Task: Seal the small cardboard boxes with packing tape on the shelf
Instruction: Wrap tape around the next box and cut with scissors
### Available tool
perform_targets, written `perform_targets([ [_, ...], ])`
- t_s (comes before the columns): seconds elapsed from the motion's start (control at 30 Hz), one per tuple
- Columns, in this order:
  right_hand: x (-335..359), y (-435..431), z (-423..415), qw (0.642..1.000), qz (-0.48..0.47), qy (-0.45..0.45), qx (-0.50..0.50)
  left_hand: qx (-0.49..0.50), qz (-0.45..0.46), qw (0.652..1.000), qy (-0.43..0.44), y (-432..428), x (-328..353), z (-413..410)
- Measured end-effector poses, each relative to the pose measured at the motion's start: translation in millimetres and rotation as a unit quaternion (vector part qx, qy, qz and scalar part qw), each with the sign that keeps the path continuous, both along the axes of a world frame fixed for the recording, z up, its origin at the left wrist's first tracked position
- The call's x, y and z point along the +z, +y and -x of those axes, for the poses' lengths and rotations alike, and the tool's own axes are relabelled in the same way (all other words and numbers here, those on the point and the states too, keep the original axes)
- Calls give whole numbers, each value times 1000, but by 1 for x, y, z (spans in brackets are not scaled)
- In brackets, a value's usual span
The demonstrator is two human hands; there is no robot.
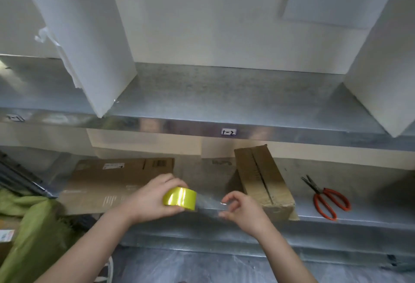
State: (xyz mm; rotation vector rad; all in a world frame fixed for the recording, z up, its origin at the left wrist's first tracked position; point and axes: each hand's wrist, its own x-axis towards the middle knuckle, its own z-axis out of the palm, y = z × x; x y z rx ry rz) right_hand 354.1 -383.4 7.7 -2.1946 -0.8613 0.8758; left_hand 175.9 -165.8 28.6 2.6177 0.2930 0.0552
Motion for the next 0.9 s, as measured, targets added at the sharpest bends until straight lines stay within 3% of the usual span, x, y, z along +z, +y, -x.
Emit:
perform_targets([
  [0.07,4,-19,-5,998,-25,43,-25,24,30,999,-33,-22,8,-5],
  [0.2,6,-67,-11,971,-79,211,-82,62,72,994,-58,-79,19,-22],
  [0.47,15,-137,-71,962,-54,233,-127,154,66,983,-72,-161,25,-48],
  [0.63,29,-155,-96,985,-69,152,-51,164,68,982,-70,-189,32,-47],
  [0.77,42,-159,-112,994,-95,35,-49,173,55,981,-71,-196,31,-49],
  [0.9,50,-157,-120,993,-115,-26,-23,182,20,982,-54,-183,26,-49],
])
